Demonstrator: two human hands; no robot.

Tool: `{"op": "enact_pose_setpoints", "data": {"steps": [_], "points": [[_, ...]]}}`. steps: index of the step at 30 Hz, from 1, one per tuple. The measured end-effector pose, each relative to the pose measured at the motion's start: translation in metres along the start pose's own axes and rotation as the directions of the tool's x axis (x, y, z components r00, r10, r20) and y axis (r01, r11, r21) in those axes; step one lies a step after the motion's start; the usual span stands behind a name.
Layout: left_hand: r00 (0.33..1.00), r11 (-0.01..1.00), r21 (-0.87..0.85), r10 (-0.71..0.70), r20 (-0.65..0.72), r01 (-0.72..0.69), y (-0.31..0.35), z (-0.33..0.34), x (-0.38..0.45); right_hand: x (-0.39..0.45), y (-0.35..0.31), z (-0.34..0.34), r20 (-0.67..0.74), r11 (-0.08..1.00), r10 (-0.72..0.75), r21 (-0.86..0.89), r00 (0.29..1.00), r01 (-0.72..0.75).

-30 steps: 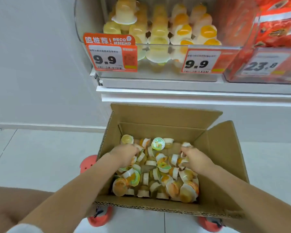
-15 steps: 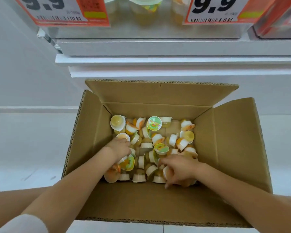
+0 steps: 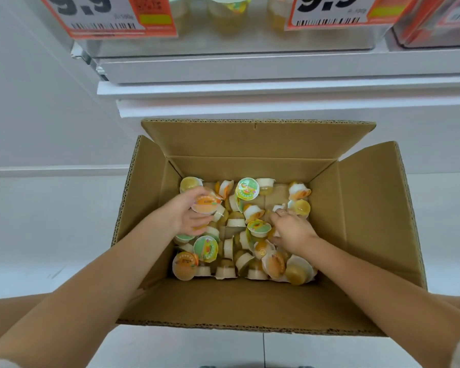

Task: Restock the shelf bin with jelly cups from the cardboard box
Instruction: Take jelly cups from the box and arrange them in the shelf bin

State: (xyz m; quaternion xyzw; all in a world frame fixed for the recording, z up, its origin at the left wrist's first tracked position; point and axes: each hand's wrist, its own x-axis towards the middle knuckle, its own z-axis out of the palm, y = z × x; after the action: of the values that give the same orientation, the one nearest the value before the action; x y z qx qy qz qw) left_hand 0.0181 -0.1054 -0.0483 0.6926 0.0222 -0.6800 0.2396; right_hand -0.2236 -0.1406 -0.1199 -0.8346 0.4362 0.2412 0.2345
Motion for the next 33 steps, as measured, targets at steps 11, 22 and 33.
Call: {"op": "enact_pose_setpoints", "data": {"steps": [11, 22, 33], "points": [[0.973, 0.894, -0.424, -0.053, 0.223, 0.145, -0.007, -0.004, 0.003, 0.038, -0.046, 0.012, 0.109, 0.933, 0.348, 0.057, 0.931, -0.355], [0.998, 0.990, -0.130, 0.058, -0.027, -0.061, -0.019, 0.001, 0.020, 0.045, -0.049, 0.015, 0.070, 0.878, 0.478, 0.007, 0.876, -0.479], [0.994, 0.956, -0.275, -0.111, -0.024, 0.100, -0.033, -0.015, 0.028, 0.026, -0.031, 0.024, -0.067, 0.791, 0.365, 0.548, 0.928, -0.272]]}}
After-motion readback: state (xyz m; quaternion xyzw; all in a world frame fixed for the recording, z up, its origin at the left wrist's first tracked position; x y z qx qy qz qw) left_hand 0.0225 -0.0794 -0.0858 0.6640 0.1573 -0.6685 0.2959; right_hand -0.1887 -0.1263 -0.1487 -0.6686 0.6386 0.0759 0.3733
